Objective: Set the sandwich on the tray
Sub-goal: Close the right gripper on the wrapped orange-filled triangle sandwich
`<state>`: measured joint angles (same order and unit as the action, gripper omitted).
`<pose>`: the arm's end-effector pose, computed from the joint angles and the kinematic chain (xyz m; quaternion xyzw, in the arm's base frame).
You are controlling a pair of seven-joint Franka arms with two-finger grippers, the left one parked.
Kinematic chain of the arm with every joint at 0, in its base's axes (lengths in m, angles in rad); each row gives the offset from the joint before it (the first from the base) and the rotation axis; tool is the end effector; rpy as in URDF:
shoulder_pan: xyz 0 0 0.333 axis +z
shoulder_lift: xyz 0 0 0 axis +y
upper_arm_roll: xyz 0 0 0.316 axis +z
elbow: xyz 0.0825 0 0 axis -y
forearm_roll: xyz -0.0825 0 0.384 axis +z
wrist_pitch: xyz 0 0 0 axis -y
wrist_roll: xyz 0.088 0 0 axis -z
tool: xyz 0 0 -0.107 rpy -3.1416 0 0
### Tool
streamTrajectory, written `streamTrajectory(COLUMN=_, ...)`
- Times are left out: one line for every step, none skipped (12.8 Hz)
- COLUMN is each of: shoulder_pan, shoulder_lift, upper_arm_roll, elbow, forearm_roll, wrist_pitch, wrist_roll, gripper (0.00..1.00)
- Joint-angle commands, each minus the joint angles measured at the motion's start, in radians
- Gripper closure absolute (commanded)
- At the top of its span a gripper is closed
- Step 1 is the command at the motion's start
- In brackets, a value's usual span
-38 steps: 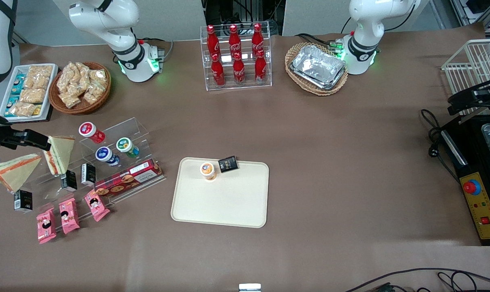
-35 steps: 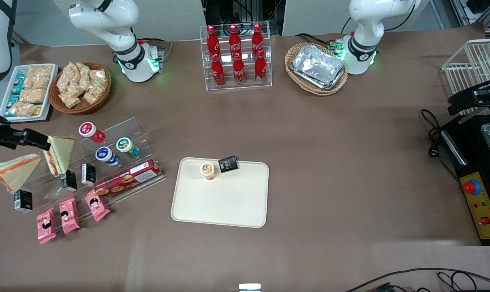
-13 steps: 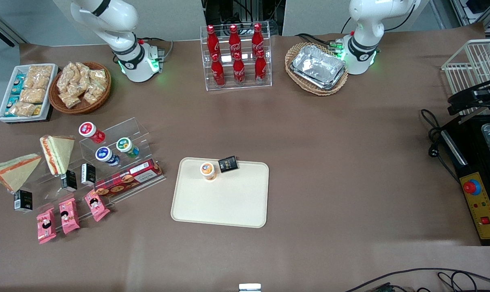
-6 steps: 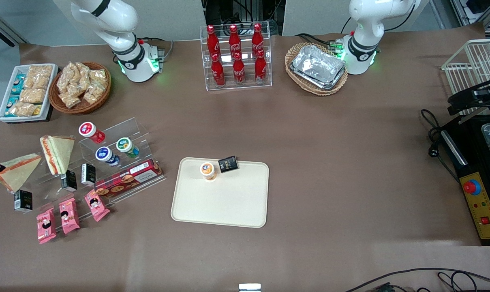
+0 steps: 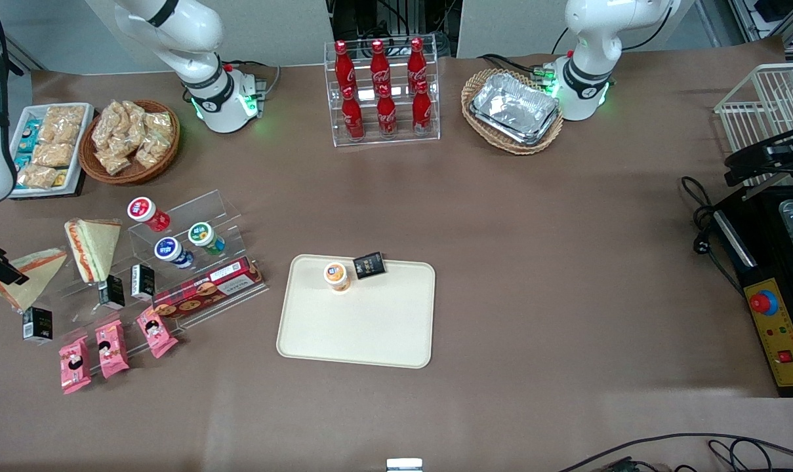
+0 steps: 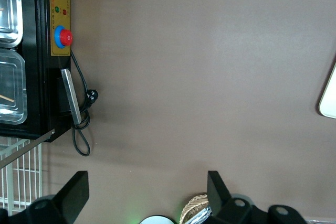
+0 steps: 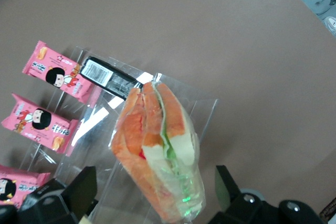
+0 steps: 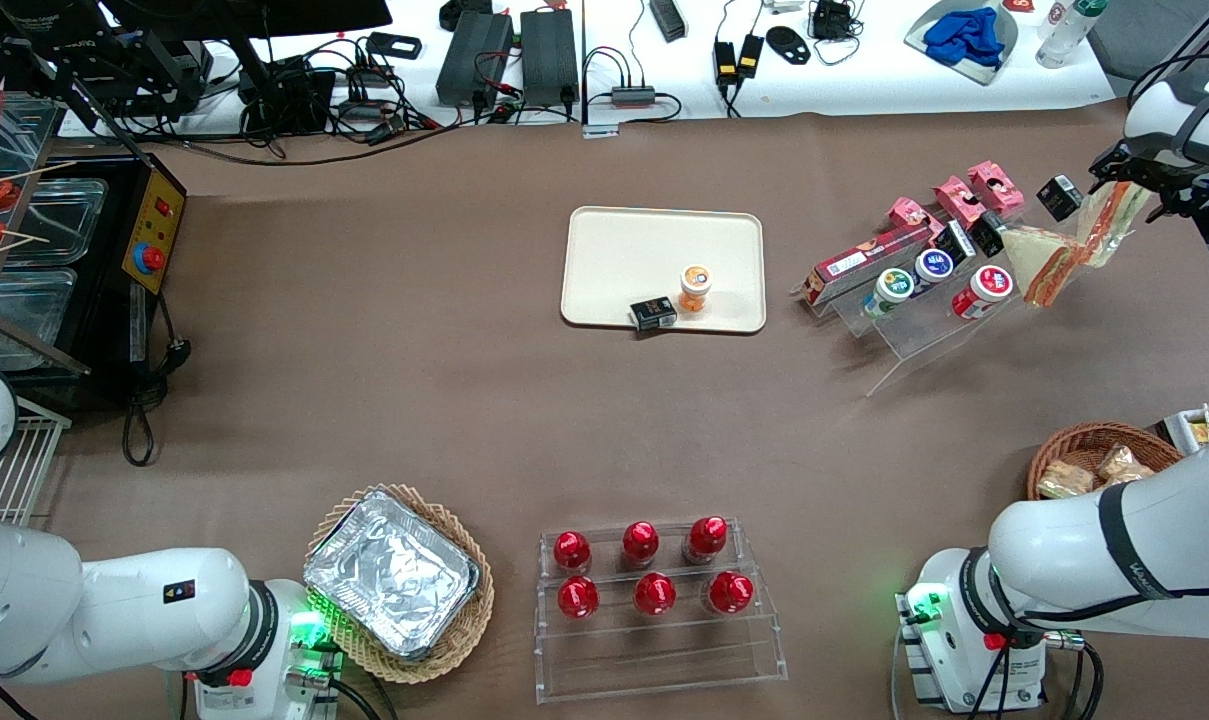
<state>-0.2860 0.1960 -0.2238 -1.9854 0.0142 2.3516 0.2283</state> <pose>0.5340 -0.2928 0.3866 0.9288 -0.3598 0.0844 0.0280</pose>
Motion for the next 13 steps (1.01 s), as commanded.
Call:
streamTrajectory(shoulder_pan=0.002, shoulder_lift=0.025, upper_arm_roll=0.0, elbow=-0.022, forearm_roll=0.007, wrist_pitch=0.073, wrist_roll=0.011, gripper=0.0)
streamTrajectory(shoulder_pan=0.002, shoulder_lift=0.028, upper_arm_roll=0.0, elbow=-0.032, forearm_roll=0.007, wrist_pitch=0.092, wrist_roll=0.011, gripper=0.0)
streamTrajectory(shoulder_pan=0.002, shoulder_lift=0.037, upper_arm_roll=0.0, elbow=-0.035, forearm_roll=0.007, wrist_pitch=0.106, wrist_roll=0.011, gripper=0.0)
streamTrajectory(shoulder_pan=0.002, shoulder_lift=0.045, upper_arm_roll=0.0, elbow=-0.033, forearm_roll=0.004, wrist_pitch=0.11, wrist_roll=0.009, gripper=0.03)
streamTrajectory(shoulder_pan=0.004, shoulder_lift=0.051, upper_arm_roll=0.0, elbow=-0.033, forearm_roll=-0.002, wrist_pitch=0.117, wrist_roll=-0.001, gripper=0.16)
streamTrajectory(shoulder_pan=0.002, shoulder_lift=0.053, upper_arm_roll=0.0, elbow=-0.033, forearm_roll=-0.003, wrist_pitch=0.124, wrist_roll=-0.007, gripper=0.28)
streamTrajectory(shoulder_pan=-0.001, shoulder_lift=0.053, upper_arm_roll=0.0, elbow=-0.033, forearm_roll=-0.003, wrist_pitch=0.124, wrist_roll=-0.023, gripper=0.5)
streamTrajectory(shoulder_pan=-0.002, shoulder_lift=0.053, upper_arm_roll=0.0, elbow=-0.033, forearm_roll=-0.003, wrist_pitch=0.124, wrist_roll=-0.035, gripper=0.65)
streamTrajectory(shoulder_pan=-0.001, shoulder_lift=0.048, upper_arm_roll=0.0, elbow=-0.032, forearm_roll=-0.003, wrist_pitch=0.123, wrist_roll=-0.04, gripper=0.72)
streamTrajectory(shoulder_pan=-0.001, shoulder_lift=0.046, upper_arm_roll=0.0, elbow=-0.032, forearm_roll=-0.002, wrist_pitch=0.118, wrist_roll=-0.04, gripper=0.75)
streamTrajectory(shoulder_pan=-0.004, shoulder_lift=0.043, upper_arm_roll=0.0, elbow=-0.03, forearm_roll=-0.002, wrist_pitch=0.114, wrist_roll=-0.04, gripper=0.84)
streamTrajectory(shoulder_pan=-0.004, shoulder_lift=0.04, upper_arm_roll=0.001, elbow=-0.029, forearm_roll=-0.002, wrist_pitch=0.11, wrist_roll=-0.041, gripper=0.86)
streamTrajectory(shoulder_pan=0.001, shoulder_lift=0.031, upper_arm_roll=0.001, elbow=-0.026, forearm_roll=-0.002, wrist_pitch=0.098, wrist_roll=-0.043, gripper=0.87)
